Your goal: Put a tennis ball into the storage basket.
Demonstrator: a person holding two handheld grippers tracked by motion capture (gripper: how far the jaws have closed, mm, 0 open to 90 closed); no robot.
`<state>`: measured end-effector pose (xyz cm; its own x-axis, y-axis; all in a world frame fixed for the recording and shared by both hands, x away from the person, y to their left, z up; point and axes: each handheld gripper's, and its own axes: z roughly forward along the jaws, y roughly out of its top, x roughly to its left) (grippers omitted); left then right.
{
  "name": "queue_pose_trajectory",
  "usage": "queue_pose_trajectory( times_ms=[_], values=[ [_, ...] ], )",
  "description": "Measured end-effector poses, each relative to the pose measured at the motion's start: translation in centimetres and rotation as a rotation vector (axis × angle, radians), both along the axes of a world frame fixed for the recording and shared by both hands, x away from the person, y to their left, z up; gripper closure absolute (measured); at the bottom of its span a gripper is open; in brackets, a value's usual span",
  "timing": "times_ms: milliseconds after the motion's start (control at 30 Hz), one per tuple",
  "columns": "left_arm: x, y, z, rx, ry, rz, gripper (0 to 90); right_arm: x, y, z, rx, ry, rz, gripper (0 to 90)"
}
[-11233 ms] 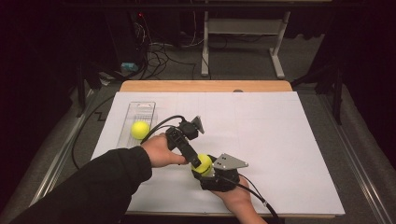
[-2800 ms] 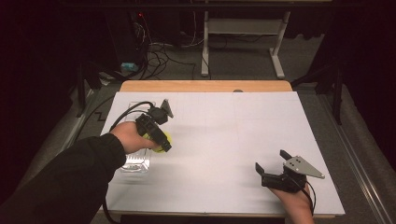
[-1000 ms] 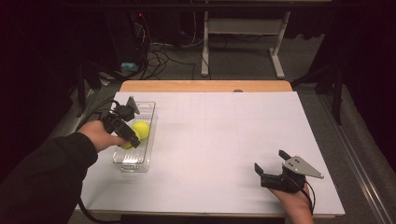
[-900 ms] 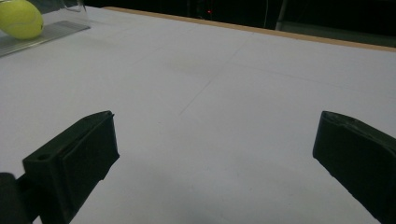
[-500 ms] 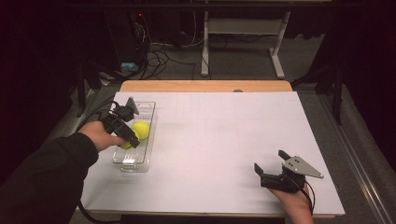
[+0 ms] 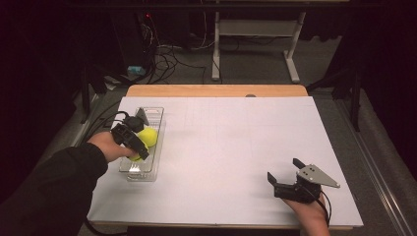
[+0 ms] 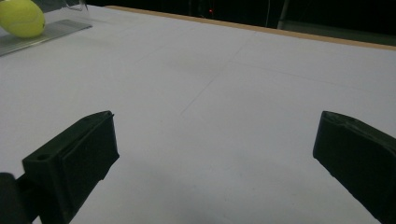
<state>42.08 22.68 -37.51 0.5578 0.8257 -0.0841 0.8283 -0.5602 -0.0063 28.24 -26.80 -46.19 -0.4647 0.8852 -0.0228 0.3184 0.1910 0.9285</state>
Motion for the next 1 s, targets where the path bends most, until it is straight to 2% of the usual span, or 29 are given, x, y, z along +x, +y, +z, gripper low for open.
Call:
queue_pose_trajectory(
  times_ms=[167, 800, 900, 933, 1000],
  values=[
    [0.03, -0.03, -0.4, -0.002, 0.002, 0.001, 26.2, 0.01, 0.01, -0.03, 0.001, 0.003, -0.001, 0.0],
    [0.0, -0.32, -0.19, -0.013, 0.005, -0.006, 26.1, 0.01, 0.12, -0.03, -0.001, 0.001, 0.001, 0.0],
    [-0.06, -0.22, -0.19, -0.018, -0.008, -0.001, 25.9, 0.0, 0.17, -0.04, -0.001, 0.001, 0.002, 0.0],
    [-0.06, -0.18, -0.07, -0.017, -0.01, -0.002, 25.0, 0.01, 0.17, -0.04, -0.002, 0.001, 0.002, 0.0],
    [-0.14, -0.2, 0.21, -0.027, -0.022, -0.01, 8.2, 0.0, 0.18, -0.03, -0.001, 0.001, 0.001, 0.0]
  ],
)
